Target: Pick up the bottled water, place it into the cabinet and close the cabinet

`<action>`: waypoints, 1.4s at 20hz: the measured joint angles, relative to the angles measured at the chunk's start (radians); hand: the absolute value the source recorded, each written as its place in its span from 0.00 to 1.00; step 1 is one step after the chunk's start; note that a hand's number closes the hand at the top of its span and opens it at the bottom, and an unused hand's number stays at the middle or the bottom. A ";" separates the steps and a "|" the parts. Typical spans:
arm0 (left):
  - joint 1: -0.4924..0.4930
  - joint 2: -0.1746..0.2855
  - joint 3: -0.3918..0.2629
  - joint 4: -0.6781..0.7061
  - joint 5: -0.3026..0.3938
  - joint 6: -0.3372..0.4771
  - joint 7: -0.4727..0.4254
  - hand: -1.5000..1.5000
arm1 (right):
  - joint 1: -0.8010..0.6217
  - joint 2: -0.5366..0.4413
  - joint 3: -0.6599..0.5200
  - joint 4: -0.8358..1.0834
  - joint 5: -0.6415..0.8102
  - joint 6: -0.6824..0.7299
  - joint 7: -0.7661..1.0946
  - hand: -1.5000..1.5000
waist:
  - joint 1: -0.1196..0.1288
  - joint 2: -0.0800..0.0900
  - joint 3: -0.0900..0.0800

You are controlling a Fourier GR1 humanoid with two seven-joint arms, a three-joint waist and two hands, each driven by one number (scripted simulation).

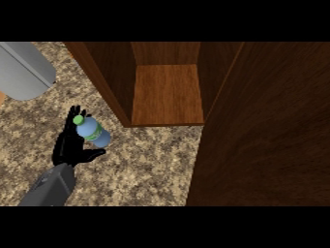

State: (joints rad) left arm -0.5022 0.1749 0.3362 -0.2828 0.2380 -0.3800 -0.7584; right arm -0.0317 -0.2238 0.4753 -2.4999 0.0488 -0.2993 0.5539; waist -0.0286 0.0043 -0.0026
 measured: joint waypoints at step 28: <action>-0.038 -0.148 -0.157 -0.076 -0.128 0.138 -0.142 1.00 | 0.226 -0.082 -0.274 0.007 -0.057 0.111 -0.213 0.00 | 0.013 -0.007 0.004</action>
State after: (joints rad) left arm -0.5402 0.0272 0.1794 -0.3584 0.1105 -0.2416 -0.9001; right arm 0.1940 -0.3055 0.2010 -2.4927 -0.0087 -0.1887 0.3408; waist -0.0155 -0.0029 0.0012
